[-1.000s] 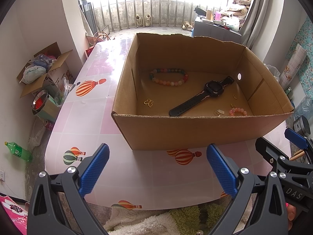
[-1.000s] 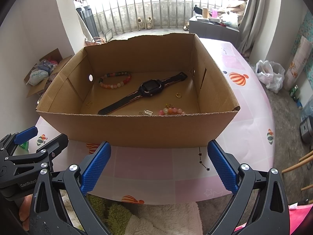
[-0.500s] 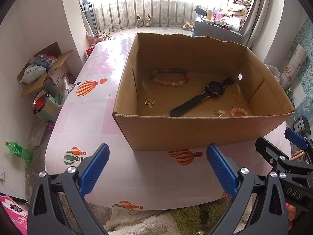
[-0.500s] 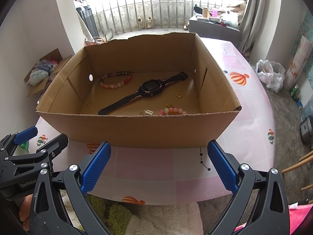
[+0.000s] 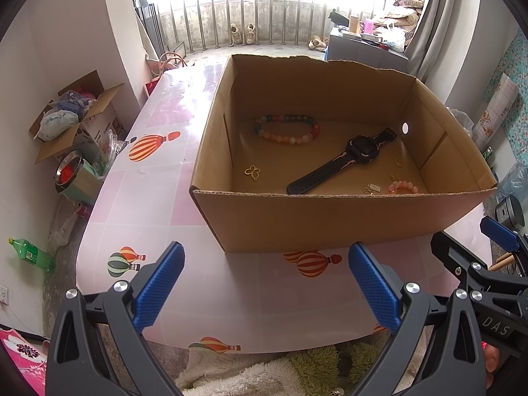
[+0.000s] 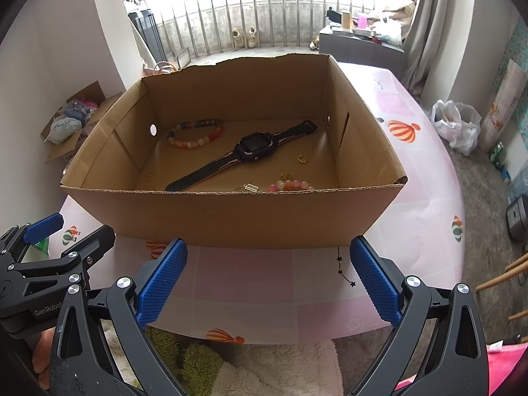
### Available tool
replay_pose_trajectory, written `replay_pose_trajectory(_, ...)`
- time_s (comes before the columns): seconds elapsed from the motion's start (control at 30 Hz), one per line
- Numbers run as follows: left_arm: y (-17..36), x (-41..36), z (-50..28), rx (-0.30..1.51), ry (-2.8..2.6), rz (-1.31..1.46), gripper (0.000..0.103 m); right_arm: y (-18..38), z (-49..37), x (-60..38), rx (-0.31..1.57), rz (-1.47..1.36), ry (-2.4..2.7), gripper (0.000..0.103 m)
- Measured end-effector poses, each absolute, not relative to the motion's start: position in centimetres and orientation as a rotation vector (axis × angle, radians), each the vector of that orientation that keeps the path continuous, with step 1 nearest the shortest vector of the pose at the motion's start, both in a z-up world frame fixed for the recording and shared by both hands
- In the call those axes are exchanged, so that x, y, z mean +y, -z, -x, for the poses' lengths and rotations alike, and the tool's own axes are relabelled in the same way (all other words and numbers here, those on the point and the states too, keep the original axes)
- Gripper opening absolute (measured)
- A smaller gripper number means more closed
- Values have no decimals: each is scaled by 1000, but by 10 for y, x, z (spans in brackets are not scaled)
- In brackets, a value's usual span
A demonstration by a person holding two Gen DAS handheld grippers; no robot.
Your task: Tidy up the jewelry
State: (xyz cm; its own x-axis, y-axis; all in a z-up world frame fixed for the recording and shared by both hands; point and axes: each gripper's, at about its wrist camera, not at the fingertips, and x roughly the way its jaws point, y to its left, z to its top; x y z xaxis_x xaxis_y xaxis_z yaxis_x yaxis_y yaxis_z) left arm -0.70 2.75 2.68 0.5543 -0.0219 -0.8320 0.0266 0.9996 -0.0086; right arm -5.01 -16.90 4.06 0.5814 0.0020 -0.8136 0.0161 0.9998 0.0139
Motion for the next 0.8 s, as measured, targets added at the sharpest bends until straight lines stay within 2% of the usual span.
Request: replay_pose_trajectory(0.8, -27, 27, 9, 985, 27, -3, 97, -39, 51, -169, 953, -23, 8, 95)
